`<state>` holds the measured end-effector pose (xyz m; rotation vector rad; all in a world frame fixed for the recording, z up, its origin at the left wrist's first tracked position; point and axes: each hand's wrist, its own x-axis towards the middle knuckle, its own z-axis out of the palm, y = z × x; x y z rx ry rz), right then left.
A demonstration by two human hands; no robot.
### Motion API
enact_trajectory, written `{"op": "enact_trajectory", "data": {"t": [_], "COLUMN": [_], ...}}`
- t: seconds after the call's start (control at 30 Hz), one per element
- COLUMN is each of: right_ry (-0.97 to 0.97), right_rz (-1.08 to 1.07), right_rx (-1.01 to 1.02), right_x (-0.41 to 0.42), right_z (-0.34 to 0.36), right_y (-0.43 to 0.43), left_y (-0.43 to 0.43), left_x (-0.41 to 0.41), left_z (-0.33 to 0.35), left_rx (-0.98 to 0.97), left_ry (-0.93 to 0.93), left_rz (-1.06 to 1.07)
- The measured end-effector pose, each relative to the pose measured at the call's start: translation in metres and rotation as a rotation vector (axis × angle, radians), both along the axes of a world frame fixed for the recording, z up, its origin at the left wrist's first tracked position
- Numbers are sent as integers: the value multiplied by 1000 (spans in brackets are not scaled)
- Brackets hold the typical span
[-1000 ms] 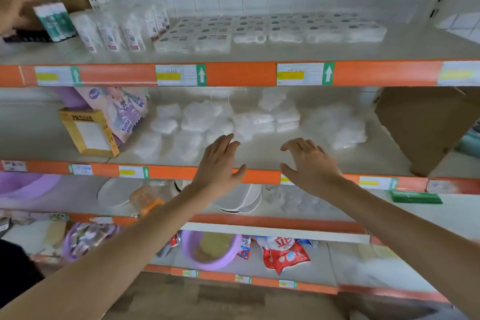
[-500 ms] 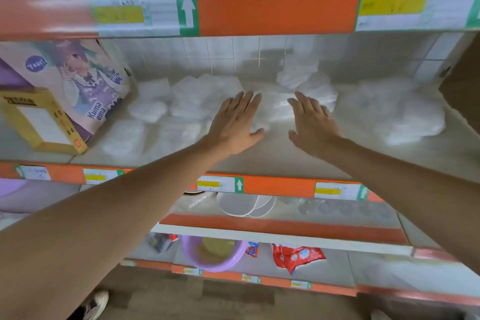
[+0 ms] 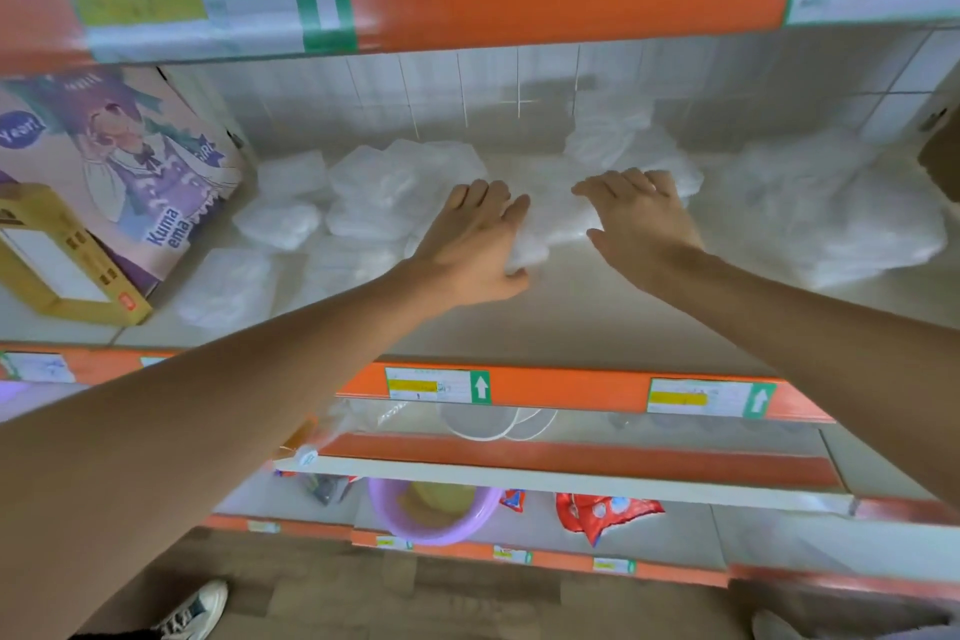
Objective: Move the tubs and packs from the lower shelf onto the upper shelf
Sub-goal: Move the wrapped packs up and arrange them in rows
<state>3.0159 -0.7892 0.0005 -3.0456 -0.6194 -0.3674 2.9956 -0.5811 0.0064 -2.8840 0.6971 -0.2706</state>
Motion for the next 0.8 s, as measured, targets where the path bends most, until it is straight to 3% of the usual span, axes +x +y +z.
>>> {"op": "enact_trajectory", "data": {"t": [0.33, 0.57, 0.8], "right_ry": [145, 163, 200], "right_rz": [-28, -86, -102], "right_rx": [213, 209, 194], "right_x": [0, -8, -22], "right_z": [15, 19, 23], "right_y": [-12, -10, -22], "left_y": [9, 3, -6], "left_x": [20, 21, 12], "left_z": [20, 21, 25], "left_rx": [-157, -256, -322], "left_ry": [135, 347, 299], "left_rz": [-54, 33, 15]}}
